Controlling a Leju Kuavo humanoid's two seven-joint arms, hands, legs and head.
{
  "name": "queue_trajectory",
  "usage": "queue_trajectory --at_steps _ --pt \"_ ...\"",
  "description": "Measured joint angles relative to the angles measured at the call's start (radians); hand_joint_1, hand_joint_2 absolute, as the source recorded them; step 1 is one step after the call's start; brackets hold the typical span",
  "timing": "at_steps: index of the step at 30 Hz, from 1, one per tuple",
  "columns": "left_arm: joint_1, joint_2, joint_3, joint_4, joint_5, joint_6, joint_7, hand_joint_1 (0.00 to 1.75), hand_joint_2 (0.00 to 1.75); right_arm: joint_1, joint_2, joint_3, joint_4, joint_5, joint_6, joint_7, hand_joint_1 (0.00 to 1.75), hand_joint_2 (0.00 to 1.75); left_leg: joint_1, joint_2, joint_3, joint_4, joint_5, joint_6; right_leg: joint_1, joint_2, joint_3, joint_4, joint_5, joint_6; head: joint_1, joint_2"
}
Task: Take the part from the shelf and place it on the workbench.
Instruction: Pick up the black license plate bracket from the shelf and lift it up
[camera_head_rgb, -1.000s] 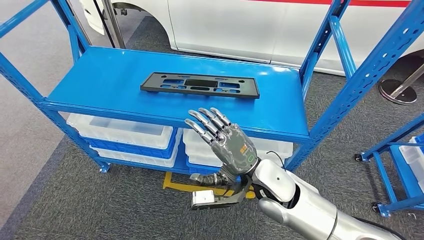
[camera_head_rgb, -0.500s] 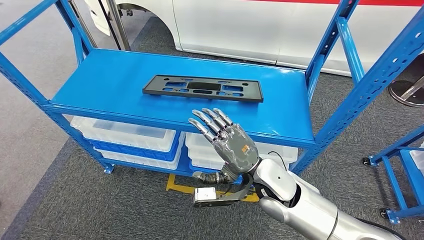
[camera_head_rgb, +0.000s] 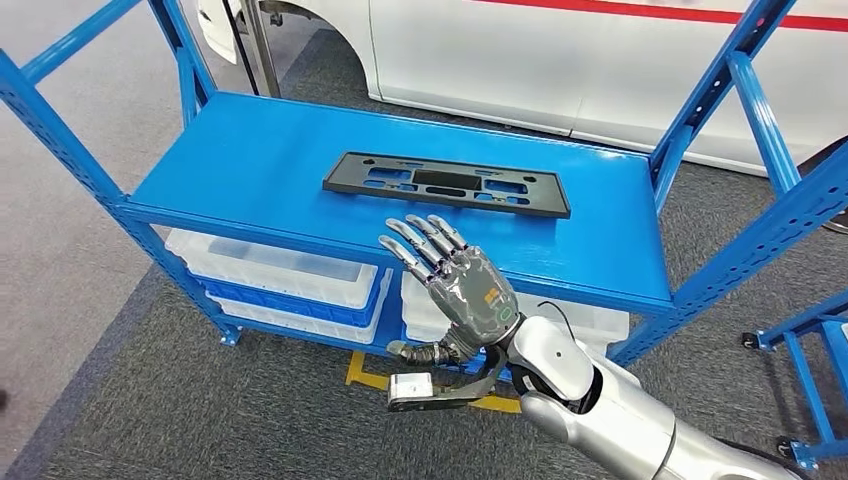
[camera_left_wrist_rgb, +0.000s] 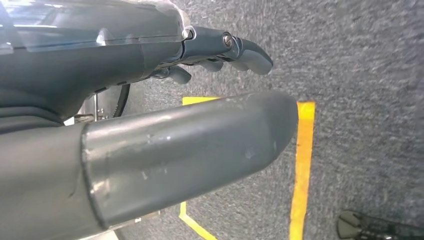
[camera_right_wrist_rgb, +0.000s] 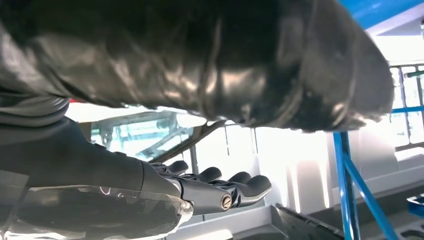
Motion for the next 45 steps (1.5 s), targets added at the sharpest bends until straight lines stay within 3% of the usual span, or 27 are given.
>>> queue_trajectory --at_steps 2,4,6,7,9,11,12,13,15,17,19,21,23,25,26,27,29,31,33,34,37,38,40,41,42,43,45 --pt "-0.001 -0.002 0.0 0.003 -0.002 0.0 -0.001 0.0 0.0 -0.001 -0.001 -0.001 0.001 0.0 0.001 0.0 0.0 0.0 0.003 -0.002 0.001 -0.002 -0.004 -0.005 0.012 0.003 0.027 -0.068 0.016 -0.023 -0.002 0.0" --pt "-0.002 -0.001 0.0 0.004 -0.005 0.001 -0.002 0.0 0.0 -0.002 -0.001 -0.001 0.0 -0.001 0.001 0.0 0.0 0.0 0.004 -0.002 0.003 -0.008 -0.006 -0.014 0.013 0.001 0.038 -0.093 0.014 -0.025 -0.002 0.0" --pt "-0.002 0.001 0.0 0.004 -0.007 0.002 -0.003 0.0 0.0 -0.002 0.0 -0.002 0.0 -0.003 0.001 0.0 0.0 0.0 0.002 0.001 0.003 0.006 -0.019 -0.023 0.002 -0.002 0.06 -0.122 0.019 -0.019 -0.003 0.0" --pt "-0.002 0.001 0.0 0.005 -0.007 0.002 -0.003 0.0 0.0 -0.002 0.0 -0.003 0.0 -0.004 0.001 0.0 0.0 0.0 0.003 0.003 -0.011 0.04 -0.037 -0.029 -0.005 -0.005 0.072 -0.136 0.021 -0.016 -0.003 0.0" --pt "-0.002 0.002 0.0 0.006 -0.007 0.002 -0.004 0.0 0.0 -0.001 0.001 -0.003 0.0 -0.005 0.002 0.0 0.0 0.0 0.014 0.005 -0.076 0.159 -0.085 -0.044 -0.011 -0.008 0.086 -0.144 0.018 -0.013 -0.004 0.0" --pt "-0.001 0.004 0.0 0.006 -0.007 0.003 -0.004 0.0 0.0 0.002 0.002 -0.003 0.001 -0.005 0.003 0.0 0.0 0.0 0.027 0.008 -0.139 0.249 -0.098 -0.061 -0.018 -0.01 0.093 -0.142 0.01 -0.005 -0.004 0.0" --pt "0.0 0.005 0.0 0.006 -0.007 0.003 -0.004 0.0 0.0 0.004 0.002 -0.003 0.001 -0.005 0.003 0.0 0.0 0.0 0.035 0.01 -0.146 0.243 -0.075 -0.071 -0.024 -0.01 0.097 -0.139 0.004 0.003 -0.004 0.0" --pt "0.001 0.005 0.0 0.006 -0.008 0.003 -0.004 0.0 0.0 0.004 0.002 -0.003 0.001 -0.005 0.003 0.0 0.0 0.0 0.042 0.012 -0.132 0.197 -0.034 -0.08 -0.031 -0.01 0.101 -0.133 -0.004 0.011 -0.004 0.0" --pt "0.001 0.005 0.0 0.006 -0.008 0.003 -0.004 0.0 0.0 0.004 0.001 -0.003 0.001 -0.006 0.003 0.0 0.0 0.0 0.051 0.017 -0.081 0.068 0.036 -0.096 -0.039 -0.009 0.106 -0.115 -0.024 0.032 -0.005 0.0" --pt "-0.001 0.004 0.0 0.007 -0.008 0.003 -0.005 0.0 0.0 0.004 0.001 -0.003 0.001 -0.006 0.003 0.0 0.0 0.0 0.051 0.018 -0.057 0.011 0.047 -0.086 -0.037 -0.009 0.103 -0.101 -0.037 0.05 -0.007 0.0" --pt "-0.002 0.004 -0.001 0.007 -0.008 0.003 -0.005 0.0 0.0 0.004 0.001 -0.003 0.001 -0.006 0.003 0.001 0.0 0.0 0.048 0.015 -0.058 0.012 0.038 -0.062 -0.037 -0.008 0.102 -0.101 -0.039 0.059 -0.008 0.0" --pt "-0.001 0.004 -0.001 0.007 -0.008 0.003 -0.006 0.0 0.0 0.003 0.0 -0.006 0.001 -0.007 0.003 0.001 0.0 0.0 0.046 0.014 -0.053 0.009 0.036 -0.045 -0.041 -0.008 0.1 -0.087 -0.053 0.065 -0.007 0.0" --pt "-0.001 0.004 -0.001 0.007 -0.008 0.003 -0.007 0.0 0.0 0.002 0.0 -0.013 0.002 -0.009 0.002 0.001 0.0 0.0 0.045 0.014 -0.048 0.005 0.034 -0.032 -0.04 -0.007 0.057 -0.001 -0.097 0.066 -0.007 0.0" --pt "-0.002 0.004 -0.001 0.007 -0.008 0.003 -0.008 0.0 0.0 0.002 -0.001 -0.021 0.006 -0.012 0.002 0.001 0.0 0.0 0.038 0.013 -0.046 0.005 0.03 -0.023 -0.036 -0.006 -0.023 0.135 -0.145 0.062 -0.007 0.0" --pt "-0.002 0.004 -0.001 0.007 -0.008 0.003 -0.009 0.0 0.0 0.003 -0.002 -0.024 0.009 -0.013 0.002 0.001 0.0 0.0 0.034 0.012 -0.043 0.005 0.027 -0.019 -0.034 -0.006 -0.055 0.18 -0.15 0.059 -0.007 0.0" --pt "-0.002 0.004 -0.001 0.007 -0.009 0.003 -0.009 0.0 0.0 0.003 -0.002 -0.026 0.013 -0.014 0.002 0.001 0.0 0.0 0.03 0.011 -0.039 0.005 0.024 -0.016 -0.03 -0.005 -0.069 0.187 -0.133 0.053 -0.007 0.0" --pt "-0.001 0.004 -0.001 0.007 -0.009 0.003 -0.009 0.0 0.0 0.003 -0.004 -0.031 0.017 -0.015 0.002 0.001 0.0 0.0 0.021 0.007 -0.024 0.005 0.015 -0.013 -0.017 -0.003 -0.04 0.092 -0.05 0.031 -0.007 0.0" --pt "-0.001 0.001 -0.001 0.009 -0.009 0.002 -0.009 0.0 0.0 0.001 -0.006 -0.037 0.018 -0.016 0.002 0.001 0.0 0.0 0.016 0.005 -0.013 0.004 0.007 -0.013 -0.004 0.0 0.01 -0.027 0.008 0.001 -0.008 0.0" --pt "-0.003 -0.002 -0.001 0.011 -0.009 0.002 -0.009 0.0 0.0 -0.001 -0.006 -0.042 0.019 -0.017 0.002 0.001 0.0 0.0 0.018 0.005 -0.011 0.002 0.003 -0.021 0.006 0.0 0.031 -0.074 0.011 -0.015 -0.009 0.0" --pt "-0.004 -0.001 -0.001 0.011 -0.009 0.002 -0.009 0.0 0.0 -0.002 -0.007 -0.043 0.019 -0.017 0.001 0.001 0.0 0.0 0.02 0.005 -0.01 -0.002 0.002 -0.026 0.009 0.0 0.034 -0.085 0.01 -0.016 -0.009 0.0" --pt "-0.003 0.001 -0.001 0.011 -0.009 0.002 -0.01 0.0 0.0 -0.003 -0.007 -0.048 0.019 -0.019 0.001 0.001 0.0 0.0 0.02 0.009 -0.015 0.026 -0.02 -0.042 -0.005 -0.002 0.063 -0.122 0.014 -0.012 -0.009 0.0" --pt "-0.003 0.002 -0.001 0.012 -0.009 0.002 -0.01 0.0 0.0 -0.004 -0.007 -0.049 0.019 -0.019 0.001 0.002 0.0 0.0 0.021 0.01 -0.036 0.07 -0.041 -0.046 -0.009 -0.004 0.073 -0.131 0.015 -0.01 -0.009 0.0" --pt "-0.004 0.003 -0.001 0.012 -0.009 0.002 -0.011 0.0 0.0 -0.005 -0.006 -0.05 0.022 -0.021 0.002 0.002 0.0 0.0 0.025 0.011 -0.106 0.195 -0.091 -0.057 -0.009 -0.005 0.083 -0.134 0.009 -0.01 -0.009 0.0" --pt "-0.003 0.005 -0.001 0.012 -0.009 0.002 -0.011 0.0 0.0 -0.005 -0.006 -0.05 0.026 -0.021 0.004 0.002 0.0 0.0 0.027 0.011 -0.137 0.242 -0.1 -0.061 -0.01 -0.006 0.086 -0.133 0.004 -0.008 -0.009 0.0" --pt "-0.003 0.006 -0.001 0.012 -0.009 0.002 -0.012 0.0 0.0 -0.005 -0.005 -0.05 0.03 -0.021 0.008 0.002 0.0 0.0 0.029 0.011 -0.154 0.257 -0.089 -0.066 -0.011 -0.006 0.09 -0.131 -0.001 -0.005 -0.009 0.0" --pt "-0.002 0.008 -0.001 0.012 -0.009 0.002 -0.012 0.0 0.0 -0.006 -0.004 -0.051 0.035 -0.022 0.012 0.002 0.0 0.0 0.031 0.012 -0.151 0.233 -0.058 -0.069 -0.013 -0.006 0.095 -0.128 -0.007 -0.002 -0.01 0.0" --pt "-0.002 0.009 -0.001 0.012 -0.009 0.002 -0.013 0.0 0.0 -0.012 0.001 -0.054 0.046 -0.024 0.02 0.003 0.0 0.0 0.035 0.015 -0.103 0.111 0.019 -0.074 -0.018 -0.005 0.104 -0.118 -0.023 0.009 -0.009 0.0"
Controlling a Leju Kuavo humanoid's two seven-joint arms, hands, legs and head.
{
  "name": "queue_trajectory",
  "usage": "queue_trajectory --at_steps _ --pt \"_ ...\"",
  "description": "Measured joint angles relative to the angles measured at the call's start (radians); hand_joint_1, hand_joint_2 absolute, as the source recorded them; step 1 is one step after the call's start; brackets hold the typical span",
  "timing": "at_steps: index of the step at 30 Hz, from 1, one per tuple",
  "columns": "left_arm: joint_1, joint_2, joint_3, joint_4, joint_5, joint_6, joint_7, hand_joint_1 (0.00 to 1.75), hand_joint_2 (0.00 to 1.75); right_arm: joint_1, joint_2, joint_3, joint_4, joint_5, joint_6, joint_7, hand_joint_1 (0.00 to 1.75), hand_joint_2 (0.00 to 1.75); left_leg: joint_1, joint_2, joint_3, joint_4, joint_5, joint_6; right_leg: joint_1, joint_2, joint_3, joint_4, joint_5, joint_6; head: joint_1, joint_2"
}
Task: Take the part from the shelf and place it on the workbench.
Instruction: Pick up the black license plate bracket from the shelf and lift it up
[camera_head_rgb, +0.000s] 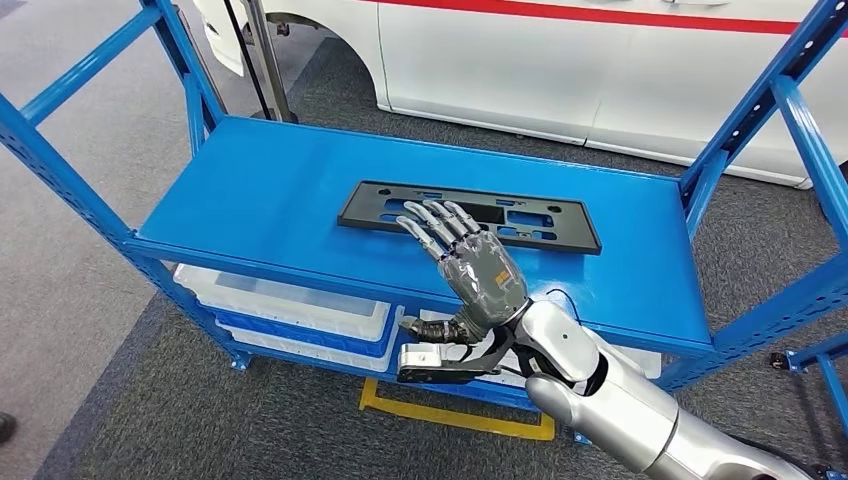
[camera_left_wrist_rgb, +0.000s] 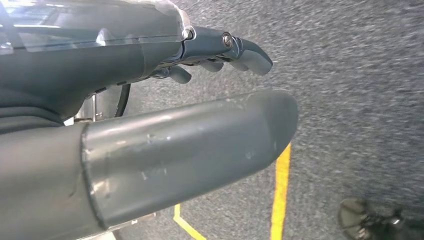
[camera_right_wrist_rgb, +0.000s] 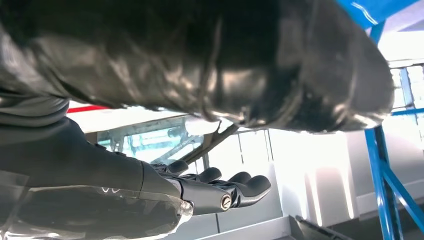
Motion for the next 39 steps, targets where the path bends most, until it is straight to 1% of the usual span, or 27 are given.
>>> queue_trajectory --at_steps 1,2,5,7,8,10,11,12,13,14,15,16,17,18,21,23,24,26,27,28,29,30,31,32,34,37,39 --pt "-0.001 0.0 0.0 0.0 0.0 -0.001 -0.001 0.0 0.0 -0.006 0.003 -0.003 0.007 -0.001 0.004 0.001 0.0 0.0 0.0 0.001 0.024 -0.056 0.021 0.002 0.001 0.001 0.001 0.009 -0.008 0.007 0.0 0.0" --pt "-0.002 0.0 0.0 0.0 0.0 -0.002 -0.001 0.0 0.0 -0.013 0.006 -0.007 0.015 -0.002 0.007 0.003 0.0 0.0 -0.001 0.002 0.038 -0.089 0.028 0.008 0.002 0.001 -0.001 0.015 -0.014 0.013 0.0 0.0" --pt "-0.004 0.0 0.0 0.001 0.0 -0.006 -0.004 0.0 0.0 -0.038 0.017 -0.021 0.054 -0.006 0.016 0.01 0.0 0.0 -0.005 -0.001 0.043 -0.101 0.019 0.035 0.006 0.001 -0.005 0.019 -0.022 0.026 0.0 0.0" --pt "-0.004 0.0 0.0 0.001 0.0 -0.007 -0.005 0.0 0.0 -0.059 0.024 -0.034 0.091 -0.009 0.017 0.013 0.0 0.0 -0.003 -0.001 0.049 -0.105 0.017 0.049 0.003 0.002 -0.016 0.048 -0.041 0.034 0.001 0.0" --pt "-0.005 0.0 0.0 0.001 0.0 -0.007 -0.005 0.0 0.0 -0.07 0.027 -0.04 0.113 -0.011 0.018 0.014 0.0 0.0 -0.002 -0.001 0.052 -0.108 0.016 0.054 0.001 0.002 -0.036 0.09 -0.062 0.038 0.001 0.0" --pt "-0.007 0.0 0.0 0.0 0.0 -0.007 -0.004 0.0 0.0 -0.092 0.035 -0.053 0.167 -0.019 0.027 0.014 0.0 0.0 -0.004 -0.002 0.055 -0.108 0.012 0.062 -0.001 0.002 -0.111 0.223 -0.112 0.044 0.001 0.0" --pt "-0.008 0.0 0.0 0.0 0.001 -0.007 -0.004 0.0 0.0 -0.1 0.038 -0.059 0.198 -0.024 0.033 0.014 0.0 0.0 -0.004 -0.004 0.058 -0.108 0.01 0.064 -0.001 0.002 -0.149 0.281 -0.124 0.044 0.001 0.0" --pt "-0.009 0.0 0.0 0.0 0.001 -0.007 -0.003 0.0 0.0 -0.107 0.041 -0.064 0.229 -0.029 0.039 0.013 0.0 0.0 -0.005 -0.006 0.061 -0.108 0.007 0.065 -0.001 0.002 -0.175 0.31 -0.118 0.044 0.001 0.0" --pt "-0.009 0.0 0.0 0.0 0.001 -0.007 -0.003 0.0 0.0 -0.113 0.044 -0.07 0.26 -0.034 0.042 0.011 0.0 0.0 -0.006 -0.009 0.067 -0.108 0.004 0.066 -0.001 0.002 -0.18 0.299 -0.091 0.041 0.001 0.0" --pt "-0.009 0.0 0.001 0.0 0.001 -0.007 -0.002 0.0 0.0 -0.121 0.047 -0.077 0.29 -0.038 0.041 0.008 0.0 0.0 -0.007 -0.011 0.074 -0.108 -0.001 0.065 0.0 0.002 -0.165 0.249 -0.047 0.036 0.001 0.0" --pt "-0.009 0.0 0.001 0.0 0.001 -0.007 -0.001 0.0 0.0 -0.131 0.049 -0.085 0.319 -0.041 0.037 0.006 0.0 0.44 -0.009 -0.013 0.082 -0.108 -0.006 0.065 0.003 0.003 -0.139 0.178 -0.001 0.027 0.001 0.0" --pt "-0.009 -0.002 0.001 0.001 0.001 -0.007 -0.002 0.0 0.0 -0.14 0.052 -0.092 0.346 -0.042 0.033 0.004 0.0 0.87 -0.011 -0.014 0.088 -0.109 -0.01 0.063 0.007 0.003 -0.113 0.115 0.032 0.019 0.001 0.0" --pt "-0.01 -0.003 0.001 0.001 0.001 -0.007 -0.002 0.0 0.0 -0.15 0.054 -0.099 0.37 -0.043 0.029 0.002 0.0 1.31 -0.011 -0.015 0.091 -0.109 -0.013 0.06 0.011 0.003 -0.091 0.065 0.048 0.011 0.001 0.0" --pt "-0.011 -0.005 0.001 0.001 0.001 -0.007 -0.002 0.0 0.0 -0.157 0.057 -0.104 0.39 -0.046 0.026 0.001 0.0 1.75 -0.011 -0.016 0.092 -0.111 -0.016 0.056 0.015 0.003 -0.08 0.04 0.049 0.005 0.001 0.0" --pt "-0.012 -0.005 0.001 0.001 0.001 -0.005 -0.002 0.0 0.0 -0.164 0.065 -0.114 0.429 -0.052 0.029 -0.001 0.0 1.75 -0.009 -0.014 0.096 -0.116 -0.022 0.038 0.016 0.003 -0.064 0.014 0.04 -0.001 0.002 0.0" --pt "-0.012 -0.005 0.001 0.001 0.001 -0.003 -0.002 0.0 0.0 -0.165 0.073 -0.12 0.444 -0.053 0.035 -0.001 0.0 1.75 -0.01 -0.009 0.081 -0.073 -0.049 0.03 0.007 0.002 -0.045 -0.007 0.043 -0.004 0.002 0.0" --pt "-0.012 -0.005 0.001 0.001 0.001 -0.002 -0.004 0.0 0.0 -0.165 0.077 -0.121 0.45 -0.053 0.039 -0.002 0.0 1.75 -0.009 -0.007 0.056 -0.02 -0.074 0.027 0.004 0.001 -0.037 -0.013 0.042 -0.006 0.001 0.0" --pt "-0.011 -0.005 0.001 0.001 0.001 0.0 -0.009 0.0 0.0 -0.163 0.084 -0.121 0.461 -0.054 0.055 -0.003 0.0 1.75 -0.008 -0.006 -0.017 0.108 -0.121 0.02 0.004 0.001 -0.028 -0.014 0.036 -0.009 0.001 0.0" --pt "-0.011 -0.004 0.001 0.0 0.001 0.001 -0.011 0.0 0.0 -0.161 0.087 -0.121 0.464 -0.054 0.065 -0.004 0.0 1.75 -0.007 -0.005 -0.046 0.147 -0.125 0.017 0.004 0.001 -0.025 -0.013 0.031 -0.008 0.001 0.0" --pt "-0.01 -0.003 0.001 0.0 0.002 0.002 -0.012 0.0 0.0 -0.159 0.089 -0.121 0.468 -0.055 0.077 -0.004 0.0 1.75 -0.006 -0.005 -0.057 0.151 -0.108 0.015 0.003 0.001 -0.021 -0.011 0.027 -0.007 0.001 0.0" --pt "-0.01 -0.002 0.001 0.001 0.002 0.003 -0.012 0.0 0.0 -0.158 0.09 -0.121 0.469 -0.057 0.089 -0.004 0.0 1.75 -0.005 -0.004 -0.049 0.115 -0.072 0.013 0.003 0.002 -0.017 -0.008 0.021 -0.005 0.001 0.0" --pt "-0.009 -0.001 0.001 0.0 0.002 0.003 -0.014 0.0 0.0 -0.158 0.091 -0.121 0.47 -0.06 0.1 -0.005 0.0 1.75 -0.003 -0.003 -0.025 0.049 -0.025 0.013 0.002 0.002 -0.012 -0.003 0.013 -0.001 0.001 0.0" --pt "-0.008 -0.001 0.001 0.001 0.003 0.004 -0.015 0.0 0.0 -0.158 0.092 -0.121 0.471 -0.064 0.109 -0.006 0.0 1.75 -0.003 -0.002 0.002 -0.014 0.008 0.013 0.003 0.003 -0.01 0.003 0.006 0.004 0.001 0.0" --pt "-0.008 0.0 0.001 0.001 0.003 0.004 -0.017 0.0 0.0 -0.158 0.092 -0.121 0.471 -0.068 0.118 -0.008 0.0 1.75 -0.003 -0.002 0.024 -0.066 0.028 0.017 0.004 0.003 -0.01 0.01 -0.001 0.01 0.001 0.0" --pt "-0.009 0.0 0.001 0.001 0.005 0.005 -0.019 0.0 0.0 -0.158 0.092 -0.121 0.471 -0.073 0.13 -0.012 0.0 1.75 -0.004 -0.003 0.039 -0.103 0.031 0.024 0.01 0.004 -0.016 0.02 -0.008 0.013 0.002 0.0" --pt "-0.008 0.0 0.003 0.001 0.01 0.006 -0.02 0.0 0.0 -0.158 0.093 -0.12 0.47 -0.076 0.146 -0.015 0.0 1.75 -0.005 -0.006 0.039 -0.109 0.031 0.029 0.012 0.005 -0.015 0.017 -0.008 0.005 0.001 0.0" --pt "-0.008 0.0 0.004 0.001 0.011 0.006 -0.021 0.0 0.0 -0.159 0.093 -0.118 0.469 -0.078 0.158 -0.017 0.0 1.75 -0.005 -0.007 0.04 -0.109 0.029 0.033 0.012 0.004 -0.012 0.012 -0.007 0.005 0.001 0.0"
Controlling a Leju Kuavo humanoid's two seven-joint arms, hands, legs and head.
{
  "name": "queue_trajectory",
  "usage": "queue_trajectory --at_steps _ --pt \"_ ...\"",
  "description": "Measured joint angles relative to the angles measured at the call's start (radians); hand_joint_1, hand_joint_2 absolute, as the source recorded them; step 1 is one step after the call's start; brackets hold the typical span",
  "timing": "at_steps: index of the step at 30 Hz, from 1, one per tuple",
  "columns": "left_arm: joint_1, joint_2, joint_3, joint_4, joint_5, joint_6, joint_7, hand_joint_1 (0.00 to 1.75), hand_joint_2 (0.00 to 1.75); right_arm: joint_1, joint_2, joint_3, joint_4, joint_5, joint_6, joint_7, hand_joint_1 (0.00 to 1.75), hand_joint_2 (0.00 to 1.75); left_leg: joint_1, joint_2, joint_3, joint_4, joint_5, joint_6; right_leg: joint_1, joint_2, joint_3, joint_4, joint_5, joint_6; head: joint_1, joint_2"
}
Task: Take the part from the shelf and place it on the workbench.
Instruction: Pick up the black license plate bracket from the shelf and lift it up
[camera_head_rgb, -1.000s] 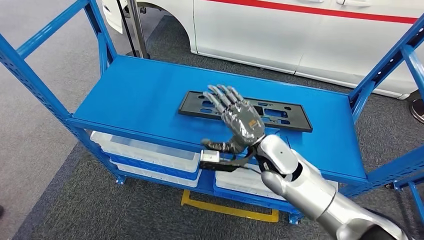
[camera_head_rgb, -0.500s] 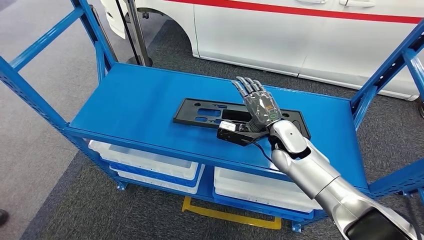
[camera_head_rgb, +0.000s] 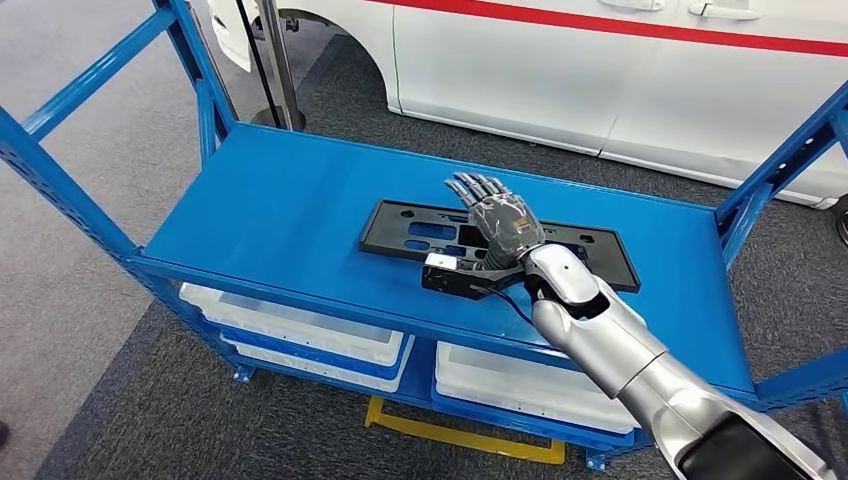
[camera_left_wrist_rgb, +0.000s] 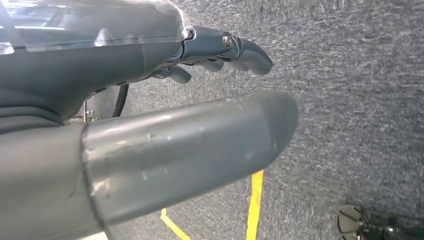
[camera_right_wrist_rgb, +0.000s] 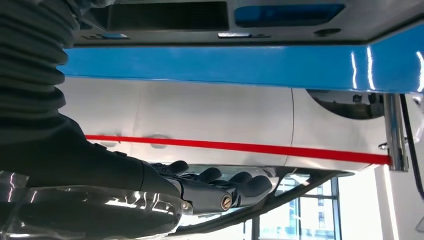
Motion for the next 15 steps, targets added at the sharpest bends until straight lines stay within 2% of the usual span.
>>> queue_trajectory --at_steps 5,11,15 --pt "-0.001 0.0 0.002 0.0 0.0 0.002 -0.003 0.0 0.0 -0.002 0.0 0.011 0.0 -0.002 0.031 -0.005 0.0 1.75 -0.002 0.0 0.0 0.0 -0.002 0.007 0.0 0.0 0.002 -0.006 0.002 0.003 0.0 0.0" --pt "-0.002 0.0 0.003 0.0 0.003 0.003 -0.006 0.0 0.0 -0.009 0.005 0.034 0.009 -0.002 0.053 -0.015 0.0 1.75 -0.002 0.001 0.0 0.001 -0.002 0.01 -0.001 0.0 0.002 -0.006 0.004 0.019 0.0 0.0" --pt "-0.002 0.0 0.004 0.0 0.004 0.004 -0.007 0.0 0.0 -0.016 0.011 0.053 0.02 0.0 0.07 -0.017 0.0 1.75 -0.002 0.001 0.001 0.001 -0.001 0.011 0.0 0.0 0.001 -0.005 0.004 0.021 0.0 0.0"
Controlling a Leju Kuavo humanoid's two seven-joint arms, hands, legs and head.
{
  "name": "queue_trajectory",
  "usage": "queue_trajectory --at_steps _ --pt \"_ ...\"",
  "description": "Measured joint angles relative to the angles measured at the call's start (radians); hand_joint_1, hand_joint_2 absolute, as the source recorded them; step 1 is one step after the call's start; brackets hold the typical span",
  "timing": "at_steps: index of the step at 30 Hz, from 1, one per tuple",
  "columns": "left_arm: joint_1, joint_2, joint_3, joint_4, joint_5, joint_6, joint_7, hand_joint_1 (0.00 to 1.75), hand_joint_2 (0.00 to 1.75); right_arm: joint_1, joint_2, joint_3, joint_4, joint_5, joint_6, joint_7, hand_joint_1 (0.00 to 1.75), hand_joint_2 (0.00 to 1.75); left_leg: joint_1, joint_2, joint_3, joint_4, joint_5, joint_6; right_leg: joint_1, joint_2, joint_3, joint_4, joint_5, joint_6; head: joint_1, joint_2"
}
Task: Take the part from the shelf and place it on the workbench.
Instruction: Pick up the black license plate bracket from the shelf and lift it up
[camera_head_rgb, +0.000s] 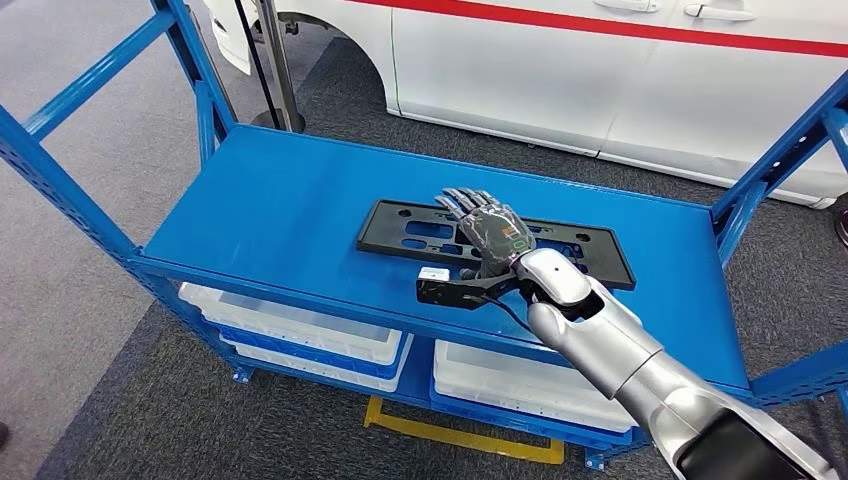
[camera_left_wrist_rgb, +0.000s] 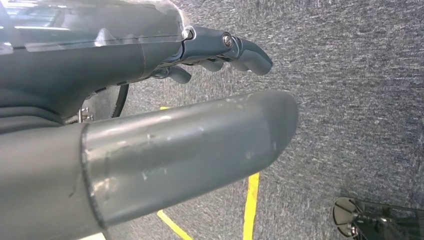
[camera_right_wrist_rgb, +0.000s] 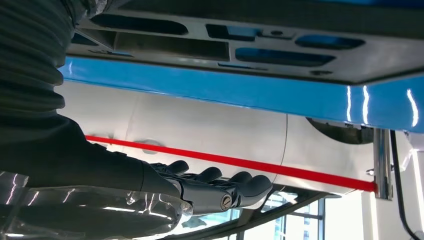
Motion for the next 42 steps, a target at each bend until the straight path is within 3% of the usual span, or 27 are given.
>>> queue_trajectory --at_steps 19,33,42 --pt "-0.012 -0.008 0.013 0.0 -0.001 -0.003 -0.034 0.0 0.0 -0.032 0.066 0.058 0.078 0.047 -0.048 0.041 0.0 1.75 0.003 0.001 0.001 -0.001 0.002 -0.004 0.004 0.0 -0.003 0.006 -0.001 -0.001 0.0 0.0" --pt "-0.012 -0.01 0.015 0.0 -0.001 -0.004 -0.035 0.0 0.0 -0.032 0.084 0.068 0.113 0.056 -0.075 0.05 0.0 1.75 0.004 0.001 0.001 -0.001 0.002 -0.004 0.003 0.001 -0.003 0.006 -0.001 0.0 0.0 0.0" --pt "-0.013 -0.013 0.017 0.0 -0.001 -0.006 -0.038 0.0 0.0 -0.037 0.116 0.068 0.207 0.074 -0.099 0.075 0.0 1.75 0.004 0.001 0.001 -0.001 0.002 -0.004 0.003 0.0 -0.003 0.006 -0.001 0.0 0.0 0.0"
